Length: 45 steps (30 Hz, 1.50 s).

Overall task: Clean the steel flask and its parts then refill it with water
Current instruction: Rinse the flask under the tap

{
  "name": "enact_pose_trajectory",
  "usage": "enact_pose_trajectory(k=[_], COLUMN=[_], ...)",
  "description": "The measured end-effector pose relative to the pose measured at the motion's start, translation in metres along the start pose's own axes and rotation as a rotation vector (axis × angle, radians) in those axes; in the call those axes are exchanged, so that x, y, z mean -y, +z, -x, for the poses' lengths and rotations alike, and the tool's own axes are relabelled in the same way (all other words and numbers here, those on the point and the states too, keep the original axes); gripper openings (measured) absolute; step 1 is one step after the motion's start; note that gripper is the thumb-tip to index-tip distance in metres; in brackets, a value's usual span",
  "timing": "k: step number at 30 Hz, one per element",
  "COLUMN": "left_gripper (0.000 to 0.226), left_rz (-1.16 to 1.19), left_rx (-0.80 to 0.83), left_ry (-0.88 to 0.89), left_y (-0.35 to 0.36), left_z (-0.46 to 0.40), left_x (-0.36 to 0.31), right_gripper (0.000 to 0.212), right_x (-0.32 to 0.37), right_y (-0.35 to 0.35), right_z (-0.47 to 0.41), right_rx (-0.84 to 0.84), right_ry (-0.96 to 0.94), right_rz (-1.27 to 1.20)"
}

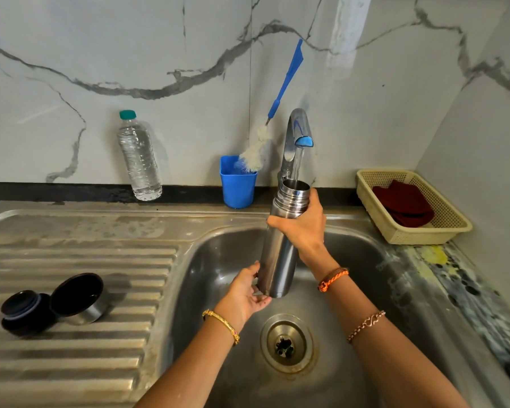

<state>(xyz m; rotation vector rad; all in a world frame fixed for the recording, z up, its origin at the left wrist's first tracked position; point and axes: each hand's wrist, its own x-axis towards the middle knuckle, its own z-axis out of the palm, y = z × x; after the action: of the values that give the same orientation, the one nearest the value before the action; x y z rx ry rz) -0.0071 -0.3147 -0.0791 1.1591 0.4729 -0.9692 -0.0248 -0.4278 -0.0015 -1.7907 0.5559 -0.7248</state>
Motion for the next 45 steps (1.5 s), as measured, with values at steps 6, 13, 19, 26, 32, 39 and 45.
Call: enact_pose_trajectory(k=[6, 13, 19, 26, 32, 39, 45], left_gripper=[0.026, 0.015, 0.041, 0.043, 0.054, 0.06, 0.06], left_rz=[-0.073, -0.142, -0.127, -0.143, -0.001, 0.037, 0.048], left_rx=[0.027, 0.042, -0.04, -0.011, 0.166, 0.226, 0.282], left_ry=[0.003, 0.236, 0.16, 0.111, -0.063, -0.074, -0.076], left_y=[-0.002, 0.001, -0.019, -0.036, -0.044, -0.044, -0.045], left_z=[0.009, 0.032, 0.044, 0.062, 0.076, 0.082, 0.08], left_x=[0.0, -0.002, 0.021, 0.018, 0.007, -0.003, -0.002], right_gripper=[0.071, 0.068, 0.067, 0.061, 0.063, 0.065, 0.067], right_x=[0.009, 0.045, 0.046, 0.052, 0.081, 0.086, 0.088], right_y=[-0.004, -0.038, -0.042, -0.023, -0.021, -0.017, -0.007], right_z=[0.012, 0.048, 0.084, 0.113, 0.118, 0.115, 0.117], right_rx=[-0.003, -0.168, -0.04, 0.041, -0.089, -0.176, -0.229], right_ry=[-0.021, -0.271, -0.262, -0.171, -0.233, -0.28, -0.277], right_rz=[-0.009, -0.115, 0.008, 0.13, 0.045, 0.013, -0.009])
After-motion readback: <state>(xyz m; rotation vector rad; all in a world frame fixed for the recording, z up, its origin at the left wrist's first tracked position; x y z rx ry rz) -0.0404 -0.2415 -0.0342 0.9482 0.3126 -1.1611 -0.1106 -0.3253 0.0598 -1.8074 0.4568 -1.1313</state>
